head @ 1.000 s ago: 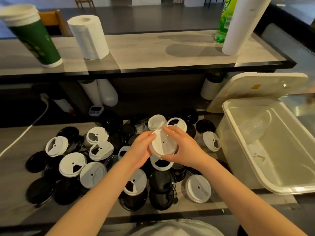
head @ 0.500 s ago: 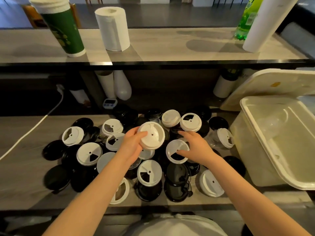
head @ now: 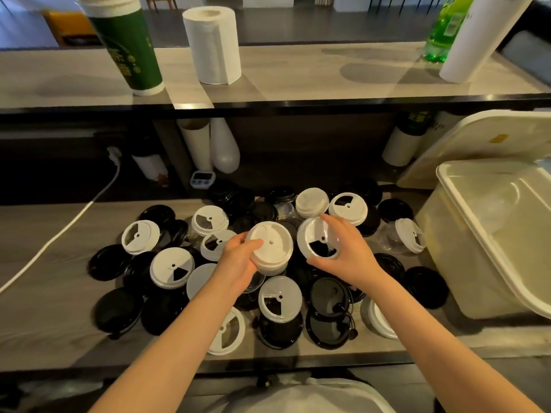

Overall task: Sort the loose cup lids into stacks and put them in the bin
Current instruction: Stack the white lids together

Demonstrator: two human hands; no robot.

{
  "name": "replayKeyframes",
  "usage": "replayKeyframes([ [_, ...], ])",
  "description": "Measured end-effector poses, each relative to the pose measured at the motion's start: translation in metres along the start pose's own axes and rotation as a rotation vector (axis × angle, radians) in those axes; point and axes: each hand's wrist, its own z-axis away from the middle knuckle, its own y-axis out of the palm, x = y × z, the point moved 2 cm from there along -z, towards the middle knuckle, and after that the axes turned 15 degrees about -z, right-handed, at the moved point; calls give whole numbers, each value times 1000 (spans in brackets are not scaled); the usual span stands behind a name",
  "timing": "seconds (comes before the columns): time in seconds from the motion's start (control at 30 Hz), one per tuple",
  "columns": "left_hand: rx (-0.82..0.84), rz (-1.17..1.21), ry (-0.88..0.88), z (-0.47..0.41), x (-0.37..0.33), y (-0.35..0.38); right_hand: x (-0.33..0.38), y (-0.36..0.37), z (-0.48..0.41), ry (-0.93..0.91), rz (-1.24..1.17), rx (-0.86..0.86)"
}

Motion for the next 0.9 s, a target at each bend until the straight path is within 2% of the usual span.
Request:
replayKeyframes([
  [0.07, 28, 6, -16, 4, 0, 3, 22, 7, -3, -45, -142, 38],
  [0.17, 108, 55, -49, 13, -4, 8, 40, 25, -7, -79, -207, 138],
  [0.3, 241, 106, -51, 18, -6, 8, 43, 42, -11, -87, -166, 201],
  [0.53, 283, 31, 89, 21, -5, -8, 41, 44, -14, -174, -67, 285],
  [0.7, 315, 14, 143, 23, -10, -9, 32, 37, -14, 141, -514, 260],
  [0.77, 331, -15, 160, 23, -12, -7, 30, 33, -14, 189, -563, 224],
  [0.9, 339, -192, 247, 21, -13, 6, 31, 14, -11, 155, -545, 138],
])
